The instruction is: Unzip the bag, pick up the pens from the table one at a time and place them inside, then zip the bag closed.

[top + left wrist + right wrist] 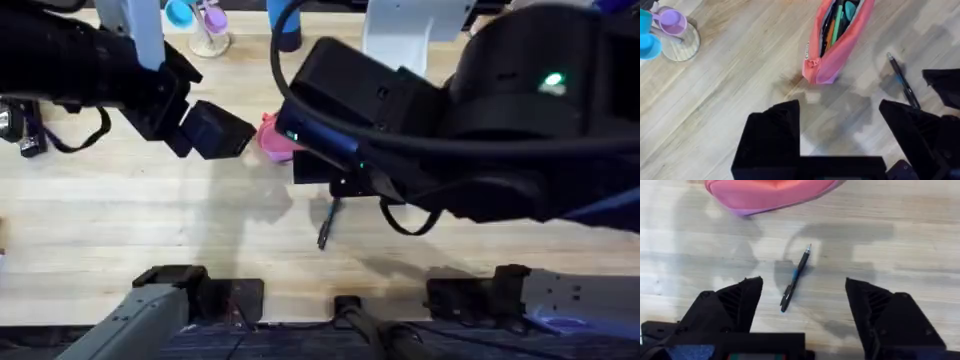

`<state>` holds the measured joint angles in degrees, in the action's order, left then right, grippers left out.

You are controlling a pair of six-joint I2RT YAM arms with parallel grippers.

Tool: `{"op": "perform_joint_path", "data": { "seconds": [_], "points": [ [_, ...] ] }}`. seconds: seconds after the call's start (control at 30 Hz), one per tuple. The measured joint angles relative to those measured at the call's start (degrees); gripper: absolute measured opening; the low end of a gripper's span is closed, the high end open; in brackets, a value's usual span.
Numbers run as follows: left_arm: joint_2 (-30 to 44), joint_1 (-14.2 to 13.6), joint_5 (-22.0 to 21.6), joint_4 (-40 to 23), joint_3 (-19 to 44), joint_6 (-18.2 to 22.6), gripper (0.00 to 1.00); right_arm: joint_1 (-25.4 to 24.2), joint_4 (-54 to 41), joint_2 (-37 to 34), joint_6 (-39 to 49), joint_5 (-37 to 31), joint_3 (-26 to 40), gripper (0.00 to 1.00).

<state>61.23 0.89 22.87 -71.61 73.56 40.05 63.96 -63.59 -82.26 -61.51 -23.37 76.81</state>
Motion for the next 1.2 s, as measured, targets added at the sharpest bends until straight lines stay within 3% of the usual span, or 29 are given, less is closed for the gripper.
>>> {"op": "perform_joint_path", "data": {
  "seconds": [0.3,0.53,1.2],
  "points": [
    [0.0,0.0,0.0,0.0,0.0,0.0,0.993,-0.6,8.7,0.0,-1.6,2.3,-7.1,0.996],
    [0.0,0.0,0.0,0.0,0.0,0.0,0.993,-5.2,11.4,0.0,-1.8,7.6,-12.1,0.997],
    [0.0,0.0,0.0,0.0,0.0,0.0,0.994,-6.3,21.8,-12.3,-0.6,13.1,-13.0,0.996]
  ]
}}
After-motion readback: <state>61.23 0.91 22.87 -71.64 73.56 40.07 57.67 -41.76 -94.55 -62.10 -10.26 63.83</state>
